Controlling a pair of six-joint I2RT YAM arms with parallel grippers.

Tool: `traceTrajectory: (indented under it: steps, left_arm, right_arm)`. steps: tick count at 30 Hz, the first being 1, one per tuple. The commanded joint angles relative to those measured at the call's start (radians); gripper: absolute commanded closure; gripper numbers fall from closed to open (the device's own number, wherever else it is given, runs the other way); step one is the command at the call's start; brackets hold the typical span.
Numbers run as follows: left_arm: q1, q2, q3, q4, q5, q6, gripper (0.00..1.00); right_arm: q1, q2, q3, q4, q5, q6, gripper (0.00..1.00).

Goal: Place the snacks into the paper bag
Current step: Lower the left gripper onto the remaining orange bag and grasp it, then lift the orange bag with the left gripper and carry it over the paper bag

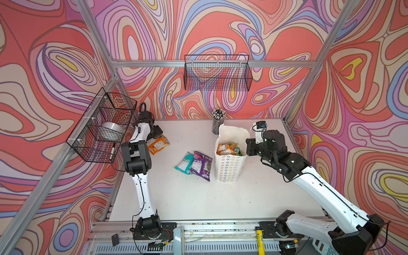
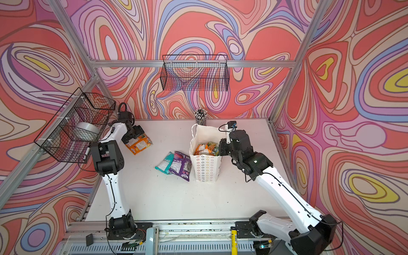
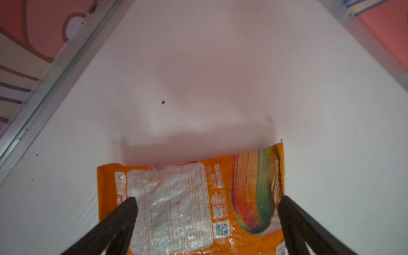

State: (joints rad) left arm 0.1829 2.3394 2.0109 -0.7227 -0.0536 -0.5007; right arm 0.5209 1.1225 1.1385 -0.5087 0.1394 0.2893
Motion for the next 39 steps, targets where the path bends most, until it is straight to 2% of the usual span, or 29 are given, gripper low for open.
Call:
traceTrajectory:
  steps: [1, 7, 11, 14, 19, 27, 31, 39]
  left_arm:
    - [0.0, 0.045, 0.014, -0.096, 0.023, 0.005, 0.0]
    - [-0.002, 0.077, 0.02, -0.145, 0.046, 0.004, 0.0]
    - [0.0, 0.113, 0.052, -0.218, 0.005, -0.013, 0.0]
    - [0.0, 0.129, 0.058, -0.24, 0.004, -0.021, 0.06]
    - [-0.001, 0.107, 0.031, -0.226, 0.036, -0.048, 0.18]
    - [-0.001, 0.056, -0.05, -0.166, 0.096, -0.064, 0.47]
    - [-0.001, 0.009, -0.146, -0.096, 0.141, -0.082, 0.69]
    - [-0.002, -0.116, -0.282, -0.001, 0.214, -0.151, 0.88]
  right_arm:
    - [0.007, -0.001, -0.011, 0.005, 0.002, -0.007, 1.0]
    - [0.007, -0.011, -0.013, 0.001, 0.001, -0.007, 1.0]
    - [0.007, -0.016, -0.014, 0.002, 0.004, -0.007, 1.0]
    - [0.007, -0.013, -0.014, 0.002, 0.007, -0.007, 1.0]
    - [0.007, -0.012, -0.013, 0.004, 0.012, -0.008, 1.0]
    - [0.007, -0.013, -0.014, 0.005, 0.013, -0.009, 1.0]
    - [0.007, -0.012, -0.013, 0.001, 0.018, -0.009, 1.0]
    - [0.007, -0.015, -0.014, 0.002, 0.021, -0.01, 1.0]
